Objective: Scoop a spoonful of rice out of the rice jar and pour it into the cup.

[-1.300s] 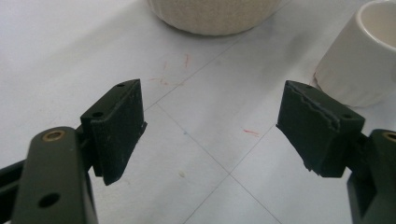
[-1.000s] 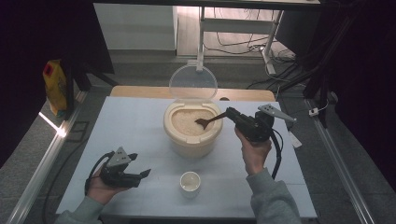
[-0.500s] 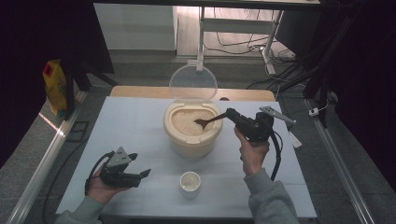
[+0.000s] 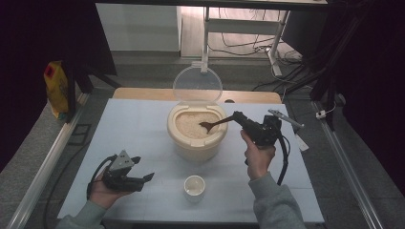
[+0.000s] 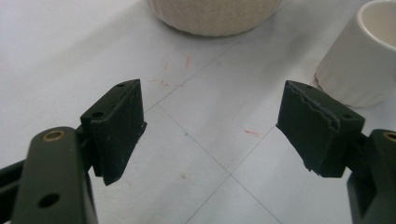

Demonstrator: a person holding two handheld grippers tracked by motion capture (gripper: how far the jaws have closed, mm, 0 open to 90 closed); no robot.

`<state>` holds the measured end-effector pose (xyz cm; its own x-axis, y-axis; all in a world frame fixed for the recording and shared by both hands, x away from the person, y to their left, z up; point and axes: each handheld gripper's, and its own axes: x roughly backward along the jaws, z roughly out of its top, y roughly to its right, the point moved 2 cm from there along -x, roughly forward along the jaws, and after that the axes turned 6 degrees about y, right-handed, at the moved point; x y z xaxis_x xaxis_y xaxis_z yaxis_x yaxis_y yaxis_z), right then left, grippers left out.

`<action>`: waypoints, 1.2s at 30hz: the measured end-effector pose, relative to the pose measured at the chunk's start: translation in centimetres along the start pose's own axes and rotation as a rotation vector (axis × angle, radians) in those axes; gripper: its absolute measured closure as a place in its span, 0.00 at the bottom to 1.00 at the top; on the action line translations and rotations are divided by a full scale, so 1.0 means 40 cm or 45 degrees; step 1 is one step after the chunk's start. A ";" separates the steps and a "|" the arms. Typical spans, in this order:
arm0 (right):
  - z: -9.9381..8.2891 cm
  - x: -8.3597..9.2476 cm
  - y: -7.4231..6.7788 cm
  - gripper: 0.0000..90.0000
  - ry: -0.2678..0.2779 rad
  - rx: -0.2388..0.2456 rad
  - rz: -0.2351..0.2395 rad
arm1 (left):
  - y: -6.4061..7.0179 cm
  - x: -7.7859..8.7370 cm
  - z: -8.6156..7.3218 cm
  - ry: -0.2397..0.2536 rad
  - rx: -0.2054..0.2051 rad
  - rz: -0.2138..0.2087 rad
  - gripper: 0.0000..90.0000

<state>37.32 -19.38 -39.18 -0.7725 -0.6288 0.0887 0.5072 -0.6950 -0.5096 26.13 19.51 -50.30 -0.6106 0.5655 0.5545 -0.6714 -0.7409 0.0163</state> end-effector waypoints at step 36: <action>-0.020 0.006 0.066 0.93 -0.001 -0.388 0.024 | 0.002 -0.001 0.002 -0.004 -0.013 0.007 0.25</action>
<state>38.17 -21.08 -41.20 -0.7636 -0.6411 0.0776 0.3835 -0.5468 -0.7442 26.13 19.39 -50.27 -0.6128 0.5606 0.5570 -0.6725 -0.7401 0.0050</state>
